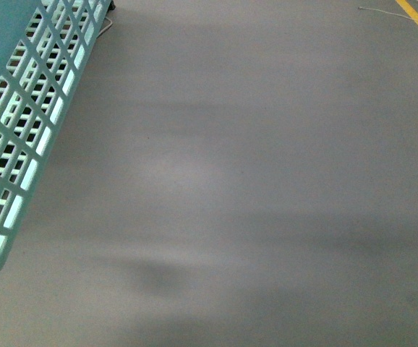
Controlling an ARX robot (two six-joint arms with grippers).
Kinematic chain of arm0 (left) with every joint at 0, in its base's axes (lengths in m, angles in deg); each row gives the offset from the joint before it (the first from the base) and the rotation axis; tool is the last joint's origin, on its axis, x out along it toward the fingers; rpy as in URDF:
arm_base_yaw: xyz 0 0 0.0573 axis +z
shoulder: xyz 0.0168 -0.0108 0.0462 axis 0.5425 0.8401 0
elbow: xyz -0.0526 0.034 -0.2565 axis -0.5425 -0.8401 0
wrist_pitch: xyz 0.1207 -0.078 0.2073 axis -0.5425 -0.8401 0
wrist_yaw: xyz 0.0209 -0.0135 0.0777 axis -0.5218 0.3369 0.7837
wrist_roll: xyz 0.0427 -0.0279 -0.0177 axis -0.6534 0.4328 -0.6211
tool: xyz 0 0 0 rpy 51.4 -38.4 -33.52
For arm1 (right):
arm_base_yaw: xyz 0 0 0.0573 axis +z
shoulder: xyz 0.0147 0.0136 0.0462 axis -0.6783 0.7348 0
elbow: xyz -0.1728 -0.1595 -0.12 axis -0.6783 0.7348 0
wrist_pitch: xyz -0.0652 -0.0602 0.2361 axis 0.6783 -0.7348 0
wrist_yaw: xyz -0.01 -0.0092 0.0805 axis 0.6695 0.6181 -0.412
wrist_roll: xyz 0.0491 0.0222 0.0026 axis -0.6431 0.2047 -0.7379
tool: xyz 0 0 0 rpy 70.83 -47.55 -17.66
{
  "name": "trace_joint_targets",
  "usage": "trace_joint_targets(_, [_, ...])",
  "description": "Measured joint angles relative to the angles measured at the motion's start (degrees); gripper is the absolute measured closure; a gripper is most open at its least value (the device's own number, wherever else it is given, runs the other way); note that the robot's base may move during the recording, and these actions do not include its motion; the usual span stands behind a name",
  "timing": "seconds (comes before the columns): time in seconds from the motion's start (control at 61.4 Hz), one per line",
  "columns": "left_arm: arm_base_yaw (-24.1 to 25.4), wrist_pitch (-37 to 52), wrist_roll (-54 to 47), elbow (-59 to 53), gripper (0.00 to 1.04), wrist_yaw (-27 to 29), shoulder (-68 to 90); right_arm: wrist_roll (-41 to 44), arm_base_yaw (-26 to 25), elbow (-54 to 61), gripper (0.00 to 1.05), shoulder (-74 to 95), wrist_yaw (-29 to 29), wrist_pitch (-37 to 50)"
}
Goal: Pick lemon and mango into basket
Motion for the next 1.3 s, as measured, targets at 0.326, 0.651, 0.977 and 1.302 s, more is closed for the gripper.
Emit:
trace_joint_targets(0.326, [0.0, 0.0, 0.02, 0.11, 1.0, -0.04, 0.0, -0.02, 0.0, 0.0, 0.09, 0.0, 0.02, 0.0])
trace_joint_targets(0.651, [0.0, 0.0, 0.07, 0.15, 1.0, -0.04, 0.0, -0.02, 0.0, 0.0, 0.09, 0.0, 0.0, 0.0])
trace_joint_targets(0.977, [0.0, 0.0, 0.02, 0.15, 1.0, -0.04, 0.0, -0.02, 0.0, 0.0, 0.09, 0.0, 0.0, 0.0])
trace_joint_targets(1.302, [-0.02, 0.0, 0.04, 0.15, 1.0, -0.02, 0.0, -0.02, 0.0, 0.0, 0.09, 0.0, 0.0, 0.0])
